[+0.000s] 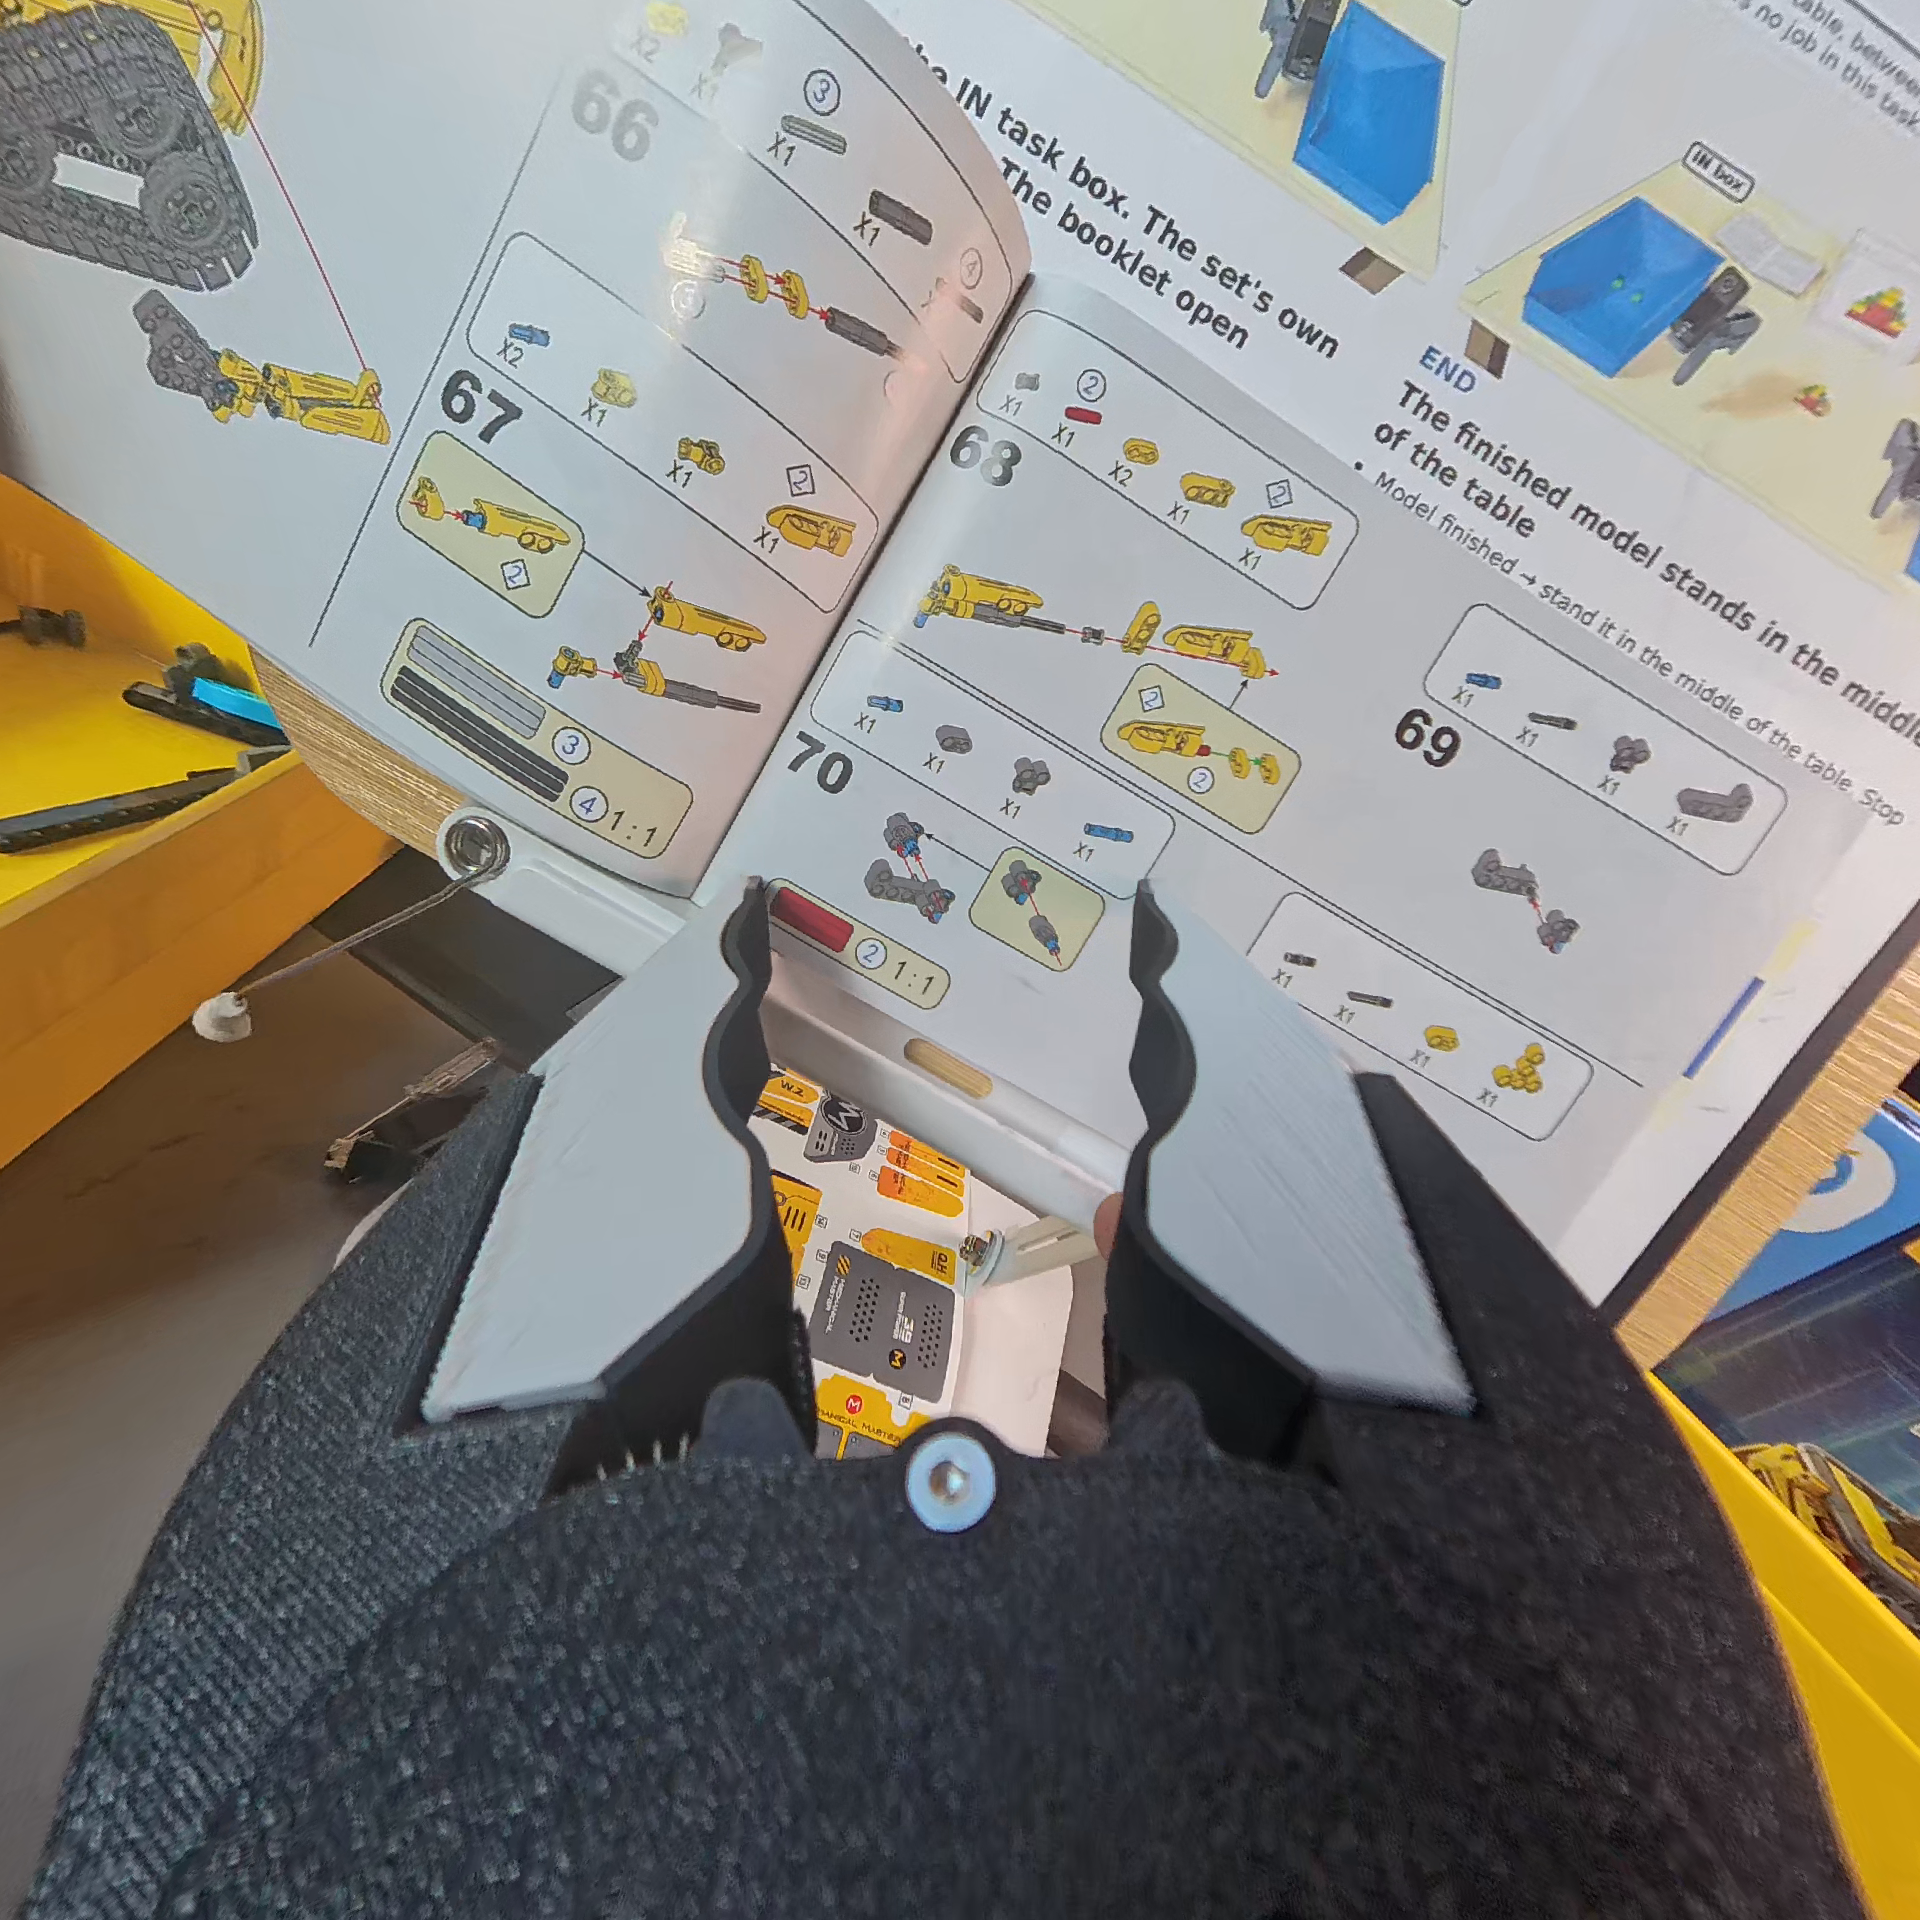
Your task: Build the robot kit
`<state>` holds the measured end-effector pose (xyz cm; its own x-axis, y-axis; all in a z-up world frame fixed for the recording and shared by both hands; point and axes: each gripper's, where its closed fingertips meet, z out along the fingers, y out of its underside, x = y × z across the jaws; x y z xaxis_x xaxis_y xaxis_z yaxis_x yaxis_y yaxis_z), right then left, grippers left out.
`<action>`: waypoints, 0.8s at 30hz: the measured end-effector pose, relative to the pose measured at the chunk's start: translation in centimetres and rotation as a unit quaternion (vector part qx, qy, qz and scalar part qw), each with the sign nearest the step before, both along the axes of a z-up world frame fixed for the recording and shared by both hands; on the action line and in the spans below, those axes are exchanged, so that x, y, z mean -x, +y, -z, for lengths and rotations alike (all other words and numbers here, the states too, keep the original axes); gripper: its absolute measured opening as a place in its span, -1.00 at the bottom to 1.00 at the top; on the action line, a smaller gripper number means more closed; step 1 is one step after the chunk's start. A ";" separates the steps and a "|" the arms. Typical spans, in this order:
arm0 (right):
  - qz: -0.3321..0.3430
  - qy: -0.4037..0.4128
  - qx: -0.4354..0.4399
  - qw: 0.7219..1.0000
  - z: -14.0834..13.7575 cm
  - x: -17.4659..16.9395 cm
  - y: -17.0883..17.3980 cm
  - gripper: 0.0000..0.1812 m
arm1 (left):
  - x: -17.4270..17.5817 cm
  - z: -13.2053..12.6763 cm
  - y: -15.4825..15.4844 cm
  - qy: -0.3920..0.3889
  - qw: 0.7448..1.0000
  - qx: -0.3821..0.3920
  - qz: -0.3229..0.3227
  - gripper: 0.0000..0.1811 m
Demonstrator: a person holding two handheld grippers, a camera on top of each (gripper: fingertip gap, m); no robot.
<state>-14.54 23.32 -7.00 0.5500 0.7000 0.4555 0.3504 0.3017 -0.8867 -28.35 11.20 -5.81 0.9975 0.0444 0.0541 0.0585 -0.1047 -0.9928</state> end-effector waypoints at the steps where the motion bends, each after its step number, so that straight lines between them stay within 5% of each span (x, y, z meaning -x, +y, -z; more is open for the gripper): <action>1: 0.001 0.001 0.001 1.000 0.0 -0.1 0.1 -0.23 | 0.0 0.0 0.0 0.000 1.000 0.000 0.000 -0.97; 24: -0.013 0.019 0.006 1.000 -0.6 -1.8 1.1 -0.23 | 0.4 0.8 0.4 0.008 1.000 0.009 -0.017 -0.99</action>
<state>-12.74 24.47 -6.41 0.5477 0.7199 0.4263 0.3092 0.2993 -0.9027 -28.73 11.62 -6.58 0.9962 0.0782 0.0376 0.0469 -0.1210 -0.9915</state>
